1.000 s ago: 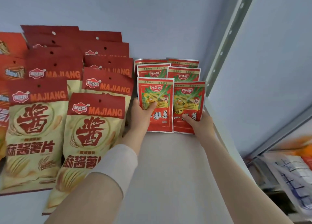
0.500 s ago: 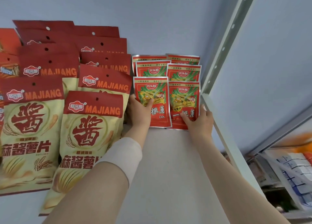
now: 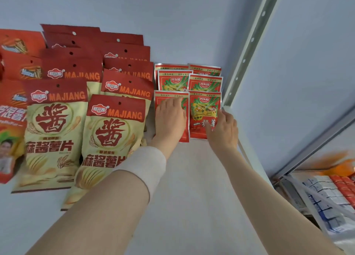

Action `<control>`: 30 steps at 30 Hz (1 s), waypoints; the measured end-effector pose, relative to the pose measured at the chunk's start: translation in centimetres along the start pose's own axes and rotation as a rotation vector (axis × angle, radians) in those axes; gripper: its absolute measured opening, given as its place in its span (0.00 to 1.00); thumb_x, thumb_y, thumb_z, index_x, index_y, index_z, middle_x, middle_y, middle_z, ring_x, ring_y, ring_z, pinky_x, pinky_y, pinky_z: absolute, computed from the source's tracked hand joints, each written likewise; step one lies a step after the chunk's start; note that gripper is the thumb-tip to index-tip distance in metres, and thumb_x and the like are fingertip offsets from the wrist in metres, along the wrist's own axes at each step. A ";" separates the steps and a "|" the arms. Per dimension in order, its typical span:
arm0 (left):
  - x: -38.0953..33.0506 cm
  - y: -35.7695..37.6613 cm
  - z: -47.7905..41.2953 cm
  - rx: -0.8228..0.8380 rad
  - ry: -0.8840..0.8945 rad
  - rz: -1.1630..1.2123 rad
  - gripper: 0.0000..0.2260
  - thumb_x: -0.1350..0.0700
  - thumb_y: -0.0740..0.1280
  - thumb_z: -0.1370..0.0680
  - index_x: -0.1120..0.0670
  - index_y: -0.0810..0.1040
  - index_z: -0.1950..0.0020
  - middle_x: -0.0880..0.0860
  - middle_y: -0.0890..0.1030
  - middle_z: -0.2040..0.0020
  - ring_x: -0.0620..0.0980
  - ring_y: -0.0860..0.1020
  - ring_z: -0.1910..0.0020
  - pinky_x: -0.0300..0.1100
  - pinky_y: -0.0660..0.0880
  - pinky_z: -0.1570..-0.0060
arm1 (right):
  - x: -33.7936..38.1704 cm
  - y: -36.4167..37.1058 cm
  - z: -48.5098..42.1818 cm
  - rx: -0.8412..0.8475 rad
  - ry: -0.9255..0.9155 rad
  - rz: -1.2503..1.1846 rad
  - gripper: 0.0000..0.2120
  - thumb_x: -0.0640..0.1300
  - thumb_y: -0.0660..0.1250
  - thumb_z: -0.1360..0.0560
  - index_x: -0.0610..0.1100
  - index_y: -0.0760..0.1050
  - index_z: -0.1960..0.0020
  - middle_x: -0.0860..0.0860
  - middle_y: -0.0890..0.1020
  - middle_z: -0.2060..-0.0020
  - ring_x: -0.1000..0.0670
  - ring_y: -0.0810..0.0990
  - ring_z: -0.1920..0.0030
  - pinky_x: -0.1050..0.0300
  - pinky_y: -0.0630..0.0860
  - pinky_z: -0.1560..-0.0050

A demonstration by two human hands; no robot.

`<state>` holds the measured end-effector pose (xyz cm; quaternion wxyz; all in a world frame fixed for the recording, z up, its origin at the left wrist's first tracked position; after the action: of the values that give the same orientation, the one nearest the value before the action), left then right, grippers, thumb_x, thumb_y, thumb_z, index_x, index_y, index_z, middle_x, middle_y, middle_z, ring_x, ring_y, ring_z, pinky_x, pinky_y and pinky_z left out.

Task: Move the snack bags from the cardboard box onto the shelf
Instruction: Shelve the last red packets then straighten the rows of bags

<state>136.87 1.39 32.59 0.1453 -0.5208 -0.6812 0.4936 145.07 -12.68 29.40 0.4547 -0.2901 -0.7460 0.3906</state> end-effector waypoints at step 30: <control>42.2 -44.6 61.5 0.406 -0.646 -0.783 0.13 0.56 0.57 0.21 0.56 0.71 0.36 0.55 0.75 0.40 0.56 0.72 0.40 0.47 0.67 0.43 | 48.2 6.6 66.8 0.362 -1.356 0.254 0.25 0.52 0.60 0.22 0.41 0.63 0.30 0.44 0.71 0.34 0.42 0.66 0.31 0.48 0.65 0.34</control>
<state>50.31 6.67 27.10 0.1992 -0.0116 -0.7251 0.6591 64.95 7.42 26.81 -0.1175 0.0124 -0.7484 0.6527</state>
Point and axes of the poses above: each hand's wrist, its own z-axis away from the middle knuckle, its own y-axis out of the palm, x = y × z, the point moved 8 cm from there along -z, towards the middle knuckle
